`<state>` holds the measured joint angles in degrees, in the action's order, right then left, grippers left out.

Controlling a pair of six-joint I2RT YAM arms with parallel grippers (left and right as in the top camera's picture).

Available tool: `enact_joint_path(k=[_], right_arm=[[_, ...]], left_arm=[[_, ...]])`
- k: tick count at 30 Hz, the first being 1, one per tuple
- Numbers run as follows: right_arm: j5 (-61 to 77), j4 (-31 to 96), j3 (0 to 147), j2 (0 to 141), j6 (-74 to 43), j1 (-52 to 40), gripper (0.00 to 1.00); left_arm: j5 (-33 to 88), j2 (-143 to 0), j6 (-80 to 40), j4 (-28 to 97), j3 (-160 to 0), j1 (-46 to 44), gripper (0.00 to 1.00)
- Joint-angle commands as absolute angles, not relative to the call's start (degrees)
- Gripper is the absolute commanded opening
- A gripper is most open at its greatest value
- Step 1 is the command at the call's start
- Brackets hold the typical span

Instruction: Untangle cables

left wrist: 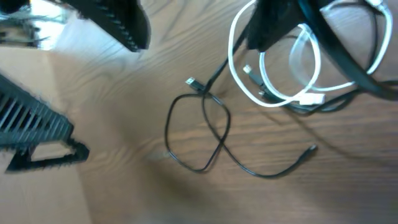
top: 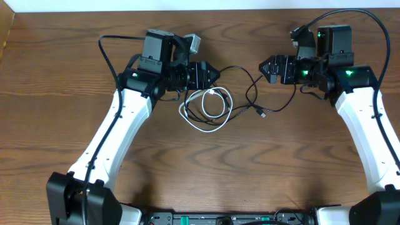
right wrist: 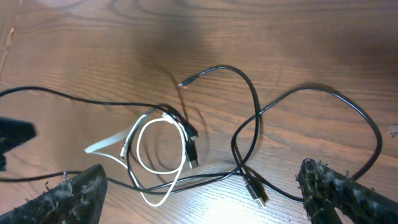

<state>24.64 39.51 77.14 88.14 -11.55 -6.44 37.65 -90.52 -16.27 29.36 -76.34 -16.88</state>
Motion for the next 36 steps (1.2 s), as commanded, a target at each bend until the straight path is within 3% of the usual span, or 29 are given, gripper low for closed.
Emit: enact_joint_path(k=[1,4,7,8,16,24,36], right_arm=[[23.90,39.88,77.08,88.64,-11.73,-6.09,0.95],[23.90,40.14,77.08,89.30,-11.68,-6.09,0.95],[24.16,40.14,77.08,90.11,-11.64,-6.09,0.98],[24.32,40.16,77.08,90.35,-11.46,-6.09,0.98],[26.11,40.27,77.08,90.91,-6.55,-9.45,0.99],[38.26,33.82,77.10,90.48,-2.52,-13.39,0.91],[40.97,26.00,77.21,88.05,-7.33,-16.10,0.92]], left_arm=[[30.83,-89.69,-13.89,33.54,-77.80,-16.71,0.49],[27.18,-89.69,-13.30,37.10,-77.80,-16.71,0.39],[24.80,-89.69,-11.79,39.07,-77.80,-16.69,0.11],[24.32,-89.69,-11.79,39.09,-77.80,-16.69,0.08],[16.19,-81.06,-11.66,28.34,-79.20,-16.64,0.07],[12.80,-74.13,-7.09,29.50,-86.48,-16.45,0.07],[13.45,-75.22,-7.57,27.27,-104.60,-16.47,0.07]])
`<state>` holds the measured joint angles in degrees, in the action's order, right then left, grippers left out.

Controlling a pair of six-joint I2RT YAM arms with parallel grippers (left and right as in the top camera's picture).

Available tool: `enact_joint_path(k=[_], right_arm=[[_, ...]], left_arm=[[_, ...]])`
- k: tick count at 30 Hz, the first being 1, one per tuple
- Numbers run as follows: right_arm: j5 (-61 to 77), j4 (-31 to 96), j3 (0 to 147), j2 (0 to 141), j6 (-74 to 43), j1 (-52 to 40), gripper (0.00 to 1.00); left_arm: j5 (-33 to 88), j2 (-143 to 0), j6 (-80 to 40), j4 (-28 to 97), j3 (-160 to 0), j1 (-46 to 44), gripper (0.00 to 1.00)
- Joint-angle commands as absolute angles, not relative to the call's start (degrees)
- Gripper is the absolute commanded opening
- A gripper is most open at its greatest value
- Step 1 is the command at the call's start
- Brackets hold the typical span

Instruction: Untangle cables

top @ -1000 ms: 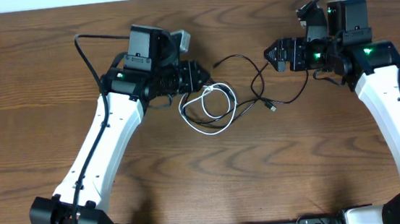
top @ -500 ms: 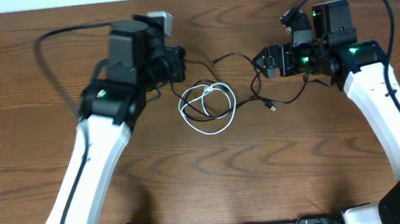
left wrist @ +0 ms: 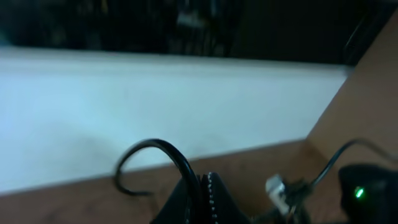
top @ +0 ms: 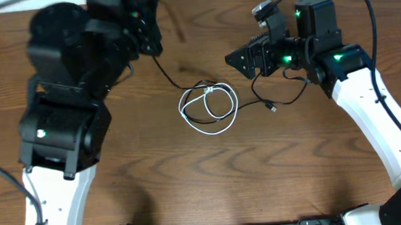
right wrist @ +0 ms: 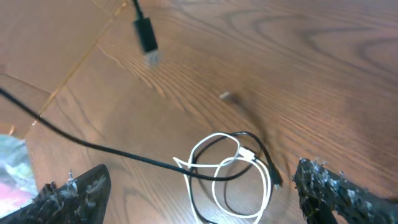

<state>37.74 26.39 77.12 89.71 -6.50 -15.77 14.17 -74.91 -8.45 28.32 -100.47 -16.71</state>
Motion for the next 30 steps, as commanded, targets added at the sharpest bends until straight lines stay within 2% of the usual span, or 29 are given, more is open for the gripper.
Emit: enact_joint_path(k=[1,5,10,19,28,30], right_arm=[[41.12,26.09,77.21,88.05,-6.24,-16.27,0.93],[39.97,27.73,77.19,88.36,-1.23,-16.84,0.97],[39.03,31.27,77.14,90.24,0.78,-16.99,0.97],[39.62,36.53,77.10,94.54,11.64,-20.32,0.99],[44.12,23.51,77.10,104.03,12.27,-24.84,0.94],[43.81,20.08,77.10,105.91,12.14,-25.91,0.89]], left_arm=[[13.45,-75.22,-7.62,27.03,-105.82,-16.47,0.07],[13.45,-75.22,-8.19,26.50,-109.67,-16.47,0.07],[13.41,-75.22,-8.23,24.71,-113.25,-16.47,0.08],[12.34,-75.50,-11.11,22.74,-114.85,-16.43,0.07],[12.34,-76.79,-16.32,24.32,-114.85,-16.40,0.07],[12.36,-77.12,-17.34,24.34,-114.83,-16.43,0.07]])
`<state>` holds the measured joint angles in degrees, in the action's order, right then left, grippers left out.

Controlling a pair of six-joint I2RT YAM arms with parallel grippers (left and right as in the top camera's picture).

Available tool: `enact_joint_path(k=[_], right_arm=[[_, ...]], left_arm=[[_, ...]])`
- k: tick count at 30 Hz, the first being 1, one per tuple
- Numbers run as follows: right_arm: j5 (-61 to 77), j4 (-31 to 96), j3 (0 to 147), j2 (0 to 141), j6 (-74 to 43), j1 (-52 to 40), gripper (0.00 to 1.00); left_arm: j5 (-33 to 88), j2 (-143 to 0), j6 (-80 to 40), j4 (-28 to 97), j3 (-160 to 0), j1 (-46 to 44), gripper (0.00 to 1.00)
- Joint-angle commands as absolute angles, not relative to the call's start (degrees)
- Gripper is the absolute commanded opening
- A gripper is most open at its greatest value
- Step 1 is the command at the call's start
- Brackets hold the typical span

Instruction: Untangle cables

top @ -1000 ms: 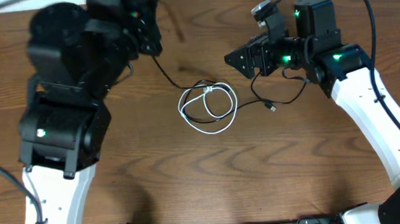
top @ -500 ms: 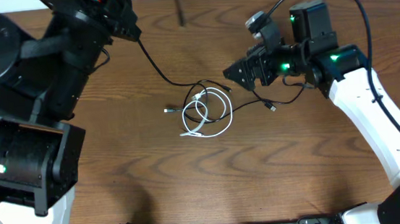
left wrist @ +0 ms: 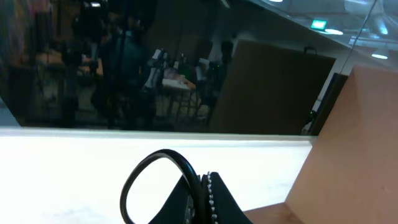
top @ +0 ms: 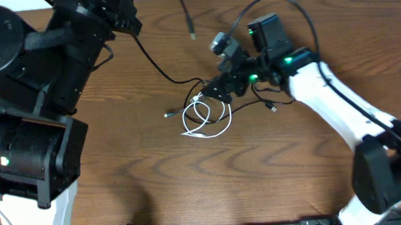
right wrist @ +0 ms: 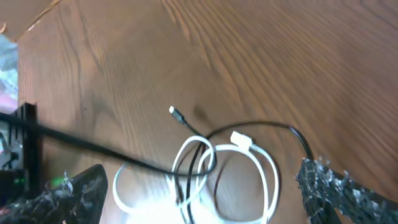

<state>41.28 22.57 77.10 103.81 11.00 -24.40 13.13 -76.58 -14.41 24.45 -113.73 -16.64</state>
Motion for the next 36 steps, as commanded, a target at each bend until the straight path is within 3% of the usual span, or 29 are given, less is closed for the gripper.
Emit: enact_joint_path(k=[1,6,9,20,21,22,25,30,36], right_arm=[[43.13,18.76,77.10,106.72,11.38,-26.30,0.82],[37.36,15.99,77.10,108.66,4.62,-26.04,0.40],[34.13,16.58,77.38,107.74,-0.73,-24.93,0.04],[34.13,31.18,78.63,98.35,-5.08,-24.71,0.01],[34.20,31.57,78.63,98.37,-4.36,-24.99,0.05],[34.11,31.70,78.61,98.65,-3.31,-25.21,0.15],[34.72,31.48,78.61,100.55,0.51,-25.39,0.70],[42.37,29.15,78.61,104.77,7.94,-24.82,0.82],[49.78,23.35,78.61,107.28,11.92,-23.18,0.84]], left_arm=[[12.36,-77.21,-17.78,24.38,-114.85,-16.40,0.07],[12.32,-77.28,-17.89,26.94,-114.83,-16.27,0.07],[12.34,-77.25,-17.89,31.07,-114.83,-15.64,0.07],[8.10,-79.59,-17.72,42.59,-114.63,-15.11,0.07],[8.12,-79.72,-17.80,41.98,-114.63,-15.11,0.07],[8.16,-79.72,-18.04,41.28,-114.63,-15.11,0.07],[8.47,-79.33,-18.37,37.74,-114.63,-15.11,0.07],[8.27,-77.73,-18.39,33.32,-114.67,-15.00,0.07],[8.36,-76.44,-20.51,32.40,-114.67,-14.74,0.07]])
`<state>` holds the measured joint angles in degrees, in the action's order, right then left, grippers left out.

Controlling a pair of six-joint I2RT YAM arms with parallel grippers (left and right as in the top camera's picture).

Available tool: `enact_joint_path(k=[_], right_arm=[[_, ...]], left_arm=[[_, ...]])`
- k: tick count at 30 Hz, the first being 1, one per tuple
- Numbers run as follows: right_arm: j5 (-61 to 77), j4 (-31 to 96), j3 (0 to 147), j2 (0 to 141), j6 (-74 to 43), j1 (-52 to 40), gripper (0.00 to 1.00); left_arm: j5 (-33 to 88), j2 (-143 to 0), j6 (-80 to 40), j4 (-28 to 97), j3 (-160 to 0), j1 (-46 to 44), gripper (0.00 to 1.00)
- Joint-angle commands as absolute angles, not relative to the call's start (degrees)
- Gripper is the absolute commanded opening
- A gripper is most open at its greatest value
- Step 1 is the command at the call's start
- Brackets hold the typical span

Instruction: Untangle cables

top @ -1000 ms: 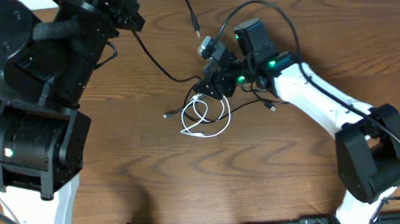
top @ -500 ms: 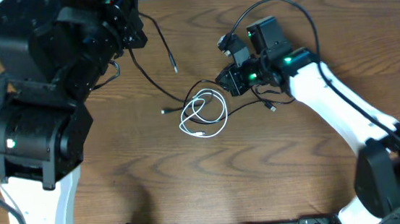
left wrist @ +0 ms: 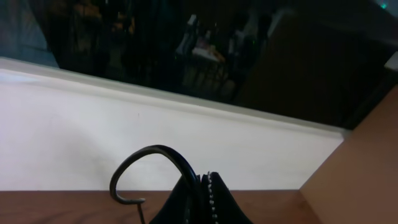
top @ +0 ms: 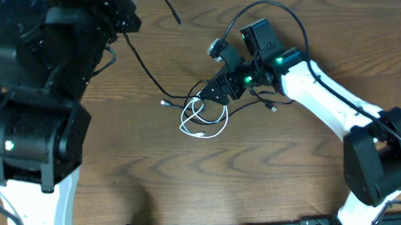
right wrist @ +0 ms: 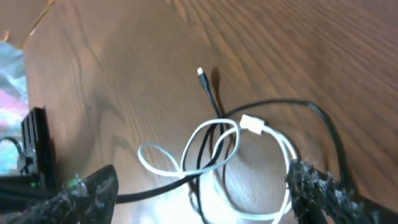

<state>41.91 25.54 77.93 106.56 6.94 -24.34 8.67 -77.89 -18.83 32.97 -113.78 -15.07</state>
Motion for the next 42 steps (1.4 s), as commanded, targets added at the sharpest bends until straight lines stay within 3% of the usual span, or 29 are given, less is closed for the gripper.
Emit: enact_joint_path(k=[1,7,16,20,25,27,28,29,30,31,38,42], right_arm=[[51.09,22.68,78.61,107.28,12.58,-23.16,0.84],[52.29,22.35,78.61,107.28,14.48,-22.15,0.84],[65.12,25.43,78.59,109.71,20.86,-18.39,0.81],[67.22,20.38,78.59,113.23,19.59,-21.26,0.78],[69.36,6.48,78.59,118.41,9.76,-24.99,0.71],[69.01,2.09,78.59,119.33,5.72,-25.45,0.63],[68.42,0.93,78.59,119.39,4.08,-25.45,0.54],[67.29,-0.32,78.61,119.39,1.21,-25.19,0.41],[67.00,-1.72,78.63,119.37,-1.23,-24.73,0.13],[67.05,-2.57,78.65,119.37,-2.85,-24.29,0.01],[64.69,2.17,78.65,117.16,-10.72,-19.68,0.01],[50.68,14.92,78.65,112.22,-9.23,-19.11,0.01]], left_arm=[[8.34,-76.38,-20.51,32.38,-114.67,-14.74,0.08],[8.29,-76.38,-20.73,32.01,-114.67,-14.74,0.07],[8.34,-76.44,-21.78,32.05,-114.67,-14.74,0.07],[8.32,-76.44,-21.76,32.05,-114.67,-14.74,0.07],[8.29,-76.44,-21.76,32.29,-114.67,-14.74,0.07],[8.27,-76.47,-21.76,32.47,-114.67,-14.74,0.07],[8.27,-76.51,-21.76,32.45,-114.67,-14.74,0.07],[8.27,-76.51,-21.76,32.45,-114.67,-14.74,0.08],[8.23,-76.62,-21.76,32.45,-114.67,-14.74,0.07],[8.23,-76.66,-21.76,32.45,-114.67,-14.74,0.08],[8.23,-78.39,-21.74,35.07,-114.65,-14.74,0.07],[7.31,-79.79,-21.71,36.84,-114.65,-14.74,0.07]])
